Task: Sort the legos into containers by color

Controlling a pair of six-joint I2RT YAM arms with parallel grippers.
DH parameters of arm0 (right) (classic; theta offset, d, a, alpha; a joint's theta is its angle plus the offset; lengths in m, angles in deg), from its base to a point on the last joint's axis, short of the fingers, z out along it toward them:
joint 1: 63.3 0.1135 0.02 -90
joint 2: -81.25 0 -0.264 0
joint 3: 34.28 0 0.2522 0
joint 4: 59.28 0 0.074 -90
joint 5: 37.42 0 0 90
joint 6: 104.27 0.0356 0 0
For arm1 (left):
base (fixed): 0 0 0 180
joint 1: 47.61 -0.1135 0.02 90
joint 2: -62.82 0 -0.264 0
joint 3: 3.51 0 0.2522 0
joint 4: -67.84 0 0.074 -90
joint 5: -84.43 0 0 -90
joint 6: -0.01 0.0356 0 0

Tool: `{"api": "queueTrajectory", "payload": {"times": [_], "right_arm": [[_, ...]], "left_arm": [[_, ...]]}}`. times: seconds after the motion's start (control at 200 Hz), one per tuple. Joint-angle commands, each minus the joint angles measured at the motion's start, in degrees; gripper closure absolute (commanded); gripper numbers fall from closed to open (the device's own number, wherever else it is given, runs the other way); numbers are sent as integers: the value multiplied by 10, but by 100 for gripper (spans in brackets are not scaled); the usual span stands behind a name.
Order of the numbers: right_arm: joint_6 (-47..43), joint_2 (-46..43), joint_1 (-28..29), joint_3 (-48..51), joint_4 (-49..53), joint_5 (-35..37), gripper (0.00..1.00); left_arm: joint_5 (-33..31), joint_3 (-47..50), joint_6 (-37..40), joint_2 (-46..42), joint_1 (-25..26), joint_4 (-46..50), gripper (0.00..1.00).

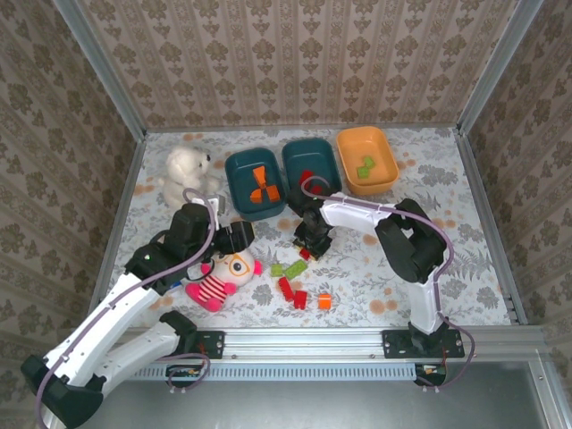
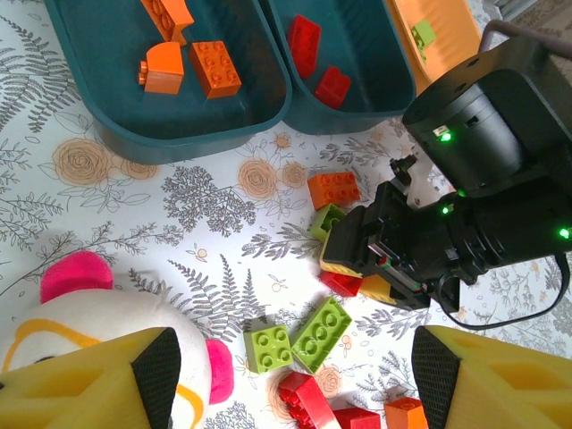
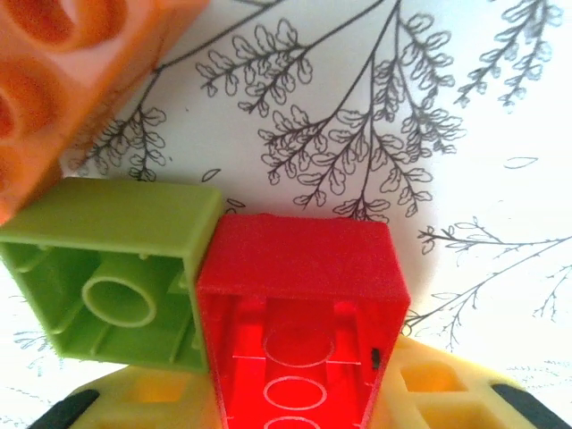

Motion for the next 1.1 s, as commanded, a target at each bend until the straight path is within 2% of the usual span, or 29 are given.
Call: {"api": "queueTrajectory", "payload": {"times": [0.0, 0.135, 0.3, 0.49, 0.58, 0.715, 0.92, 1.095], "right_arm": [[32, -63, -4, 29, 18, 11, 68], [29, -142, -17, 34, 46, 22, 72], [-87, -149, -40, -69, 88, 87, 72], [-295, -18, -90, -254, 139, 162, 72], [-350, 48, -122, -324, 144, 155, 72], [-396, 146, -157, -432, 158, 142, 72], [-447, 284, -171, -606, 201, 119, 73], [-432, 313, -174, -628, 216, 146, 72]], "left_arm": [[12, -8, 4, 7, 3, -6, 28], [20, -11, 4, 30, 4, -29, 28], [19, -26, -2, 72, 5, -64, 28], [11, -51, -5, 118, -1, -88, 28], [13, -63, -3, 134, -5, -93, 28], [14, -74, -3, 148, -7, -93, 27], [18, -69, -3, 149, -6, -83, 27], [15, -60, -7, 138, -6, -74, 27]]}}
